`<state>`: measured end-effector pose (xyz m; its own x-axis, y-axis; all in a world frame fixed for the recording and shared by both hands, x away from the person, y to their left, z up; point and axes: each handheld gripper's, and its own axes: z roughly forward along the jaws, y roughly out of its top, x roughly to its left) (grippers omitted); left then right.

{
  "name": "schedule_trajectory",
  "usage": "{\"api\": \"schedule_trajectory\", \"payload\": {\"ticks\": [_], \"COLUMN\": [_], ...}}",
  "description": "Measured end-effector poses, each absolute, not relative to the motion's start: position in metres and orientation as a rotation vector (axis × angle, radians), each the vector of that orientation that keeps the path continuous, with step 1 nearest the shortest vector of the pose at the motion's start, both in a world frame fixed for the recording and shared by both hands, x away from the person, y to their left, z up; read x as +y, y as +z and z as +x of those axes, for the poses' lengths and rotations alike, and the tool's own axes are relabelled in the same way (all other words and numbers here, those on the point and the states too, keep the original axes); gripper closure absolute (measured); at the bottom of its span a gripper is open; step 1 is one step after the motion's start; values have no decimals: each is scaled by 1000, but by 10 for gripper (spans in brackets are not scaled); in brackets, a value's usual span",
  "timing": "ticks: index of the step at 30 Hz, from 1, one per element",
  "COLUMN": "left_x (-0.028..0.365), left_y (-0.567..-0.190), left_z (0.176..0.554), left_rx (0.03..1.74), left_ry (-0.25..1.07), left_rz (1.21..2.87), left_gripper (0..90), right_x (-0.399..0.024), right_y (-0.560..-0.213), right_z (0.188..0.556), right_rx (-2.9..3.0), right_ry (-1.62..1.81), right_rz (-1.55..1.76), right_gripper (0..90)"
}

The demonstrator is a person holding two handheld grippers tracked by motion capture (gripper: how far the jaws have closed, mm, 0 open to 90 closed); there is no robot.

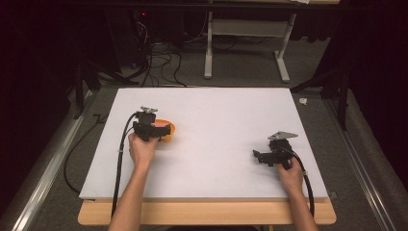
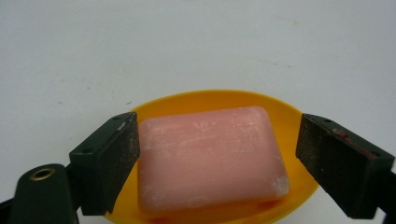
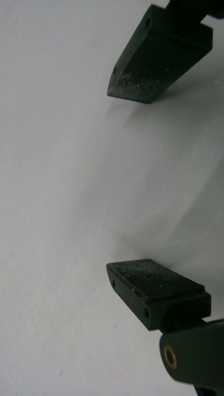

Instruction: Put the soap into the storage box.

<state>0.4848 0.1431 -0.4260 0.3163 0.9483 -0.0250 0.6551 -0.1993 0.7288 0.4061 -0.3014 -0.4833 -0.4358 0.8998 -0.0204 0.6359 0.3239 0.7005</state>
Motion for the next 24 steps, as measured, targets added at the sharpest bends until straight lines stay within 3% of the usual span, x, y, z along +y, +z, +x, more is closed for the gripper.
{"api": "schedule_trajectory", "payload": {"ticks": [24], "left_x": [140], "left_y": [-399], "left_z": [455], "left_rx": [1255], "left_ry": [575], "left_rz": [1921], "left_gripper": [157], "right_x": [-301], "right_y": [-483], "right_z": [406], "right_rx": [2187], "right_ry": [879], "right_rz": [1361], "right_gripper": [144]}}
